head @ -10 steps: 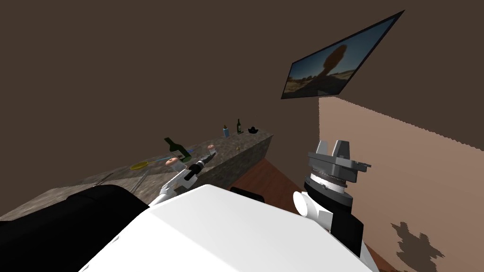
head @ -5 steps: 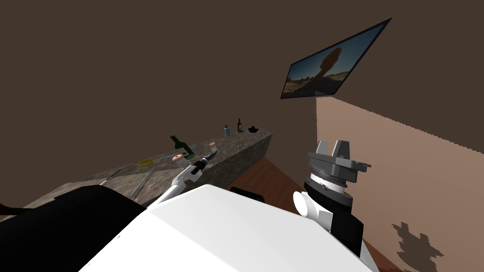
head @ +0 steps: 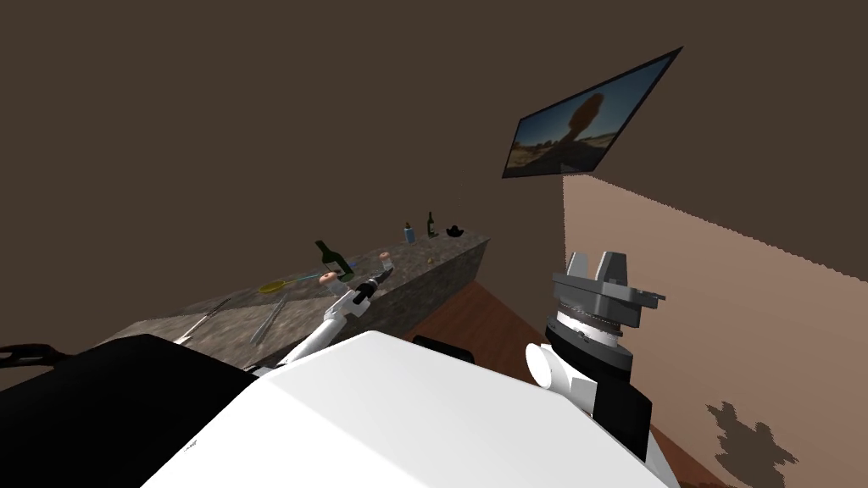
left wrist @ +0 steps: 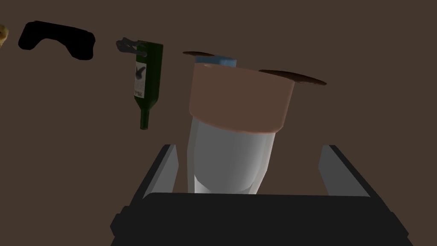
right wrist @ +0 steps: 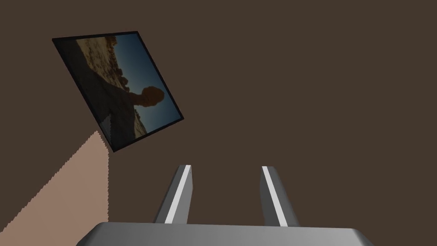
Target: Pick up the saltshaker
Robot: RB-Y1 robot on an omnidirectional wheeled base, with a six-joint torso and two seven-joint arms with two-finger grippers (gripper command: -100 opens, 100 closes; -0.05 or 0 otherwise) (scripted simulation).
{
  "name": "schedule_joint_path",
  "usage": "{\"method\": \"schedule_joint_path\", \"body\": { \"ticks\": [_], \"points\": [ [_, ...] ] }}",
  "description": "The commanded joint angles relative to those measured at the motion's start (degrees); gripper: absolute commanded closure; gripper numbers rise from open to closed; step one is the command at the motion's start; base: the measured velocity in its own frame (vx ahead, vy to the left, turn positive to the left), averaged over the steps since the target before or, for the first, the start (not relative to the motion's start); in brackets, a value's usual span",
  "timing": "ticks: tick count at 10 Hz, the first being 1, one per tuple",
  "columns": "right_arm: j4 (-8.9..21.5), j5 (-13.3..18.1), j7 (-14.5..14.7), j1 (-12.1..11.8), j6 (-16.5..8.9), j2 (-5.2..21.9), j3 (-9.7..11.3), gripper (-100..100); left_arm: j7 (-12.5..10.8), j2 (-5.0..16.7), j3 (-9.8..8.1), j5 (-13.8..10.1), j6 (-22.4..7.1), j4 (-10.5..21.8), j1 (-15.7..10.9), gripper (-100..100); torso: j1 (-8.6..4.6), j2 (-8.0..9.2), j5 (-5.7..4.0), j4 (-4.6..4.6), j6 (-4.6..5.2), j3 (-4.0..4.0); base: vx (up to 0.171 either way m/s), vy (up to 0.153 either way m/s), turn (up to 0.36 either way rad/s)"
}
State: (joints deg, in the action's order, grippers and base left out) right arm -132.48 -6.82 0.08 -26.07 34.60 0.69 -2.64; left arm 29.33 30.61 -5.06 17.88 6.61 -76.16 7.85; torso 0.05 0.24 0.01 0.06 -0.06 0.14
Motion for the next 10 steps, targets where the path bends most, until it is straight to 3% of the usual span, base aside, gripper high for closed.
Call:
{"method": "schedule_joint_path", "body": {
  "ticks": [1, 2, 5, 6, 10],
  "points": [
    [0.0, 0.0, 0.0, 0.0, 0.0, 0.0, 0.0, 0, -0.16, 0.26, 0.08, -0.12, -0.14, 2.34, -2.38, -100, 0.0, 0.0, 0.0, 0.0, 0.0, 0.0, -0.009, 0.002, 0.002],
    [0.0, 0.0, 0.0, -0.01, 0.0, 0.0, 0.0, 0, 1.03, -0.68, 0.74, 0.08, 0.3, 4.45, -4.27, -100, -0.02, -0.17, -0.01, -0.04, 0.0, -0.1, -0.074, 0.032, 0.002],
    [0.0, 0.0, 0.0, 0.0, 0.0, 0.0, 0.0, 0, 1.03, -0.68, 0.74, 0.08, 0.3, 9.21, -9.27, -100, 0.01, -0.01, 0.0, 0.0, 0.0, -0.01, -0.064, 0.011, -0.003],
    [0.0, 0.0, 0.0, 0.0, 0.0, 0.0, 0.0, 0, 1.03, -0.68, 0.74, 0.08, 0.3, 9.59, -9.34, -100, -0.04, -0.14, -0.01, -0.03, 0.0, -0.08, 0.0, 0.0, 0.0],
    [0.0, 0.0, 0.0, 0.0, 0.0, 0.0, 0.0, 0, 3.41, -2.56, 2.05, 0.48, 1.18, 18.88, -17.78, -100, 0.04, -0.01, 0.01, 0.0, -0.01, -0.01, -0.096, 0.021, -0.002]
  ]
}}
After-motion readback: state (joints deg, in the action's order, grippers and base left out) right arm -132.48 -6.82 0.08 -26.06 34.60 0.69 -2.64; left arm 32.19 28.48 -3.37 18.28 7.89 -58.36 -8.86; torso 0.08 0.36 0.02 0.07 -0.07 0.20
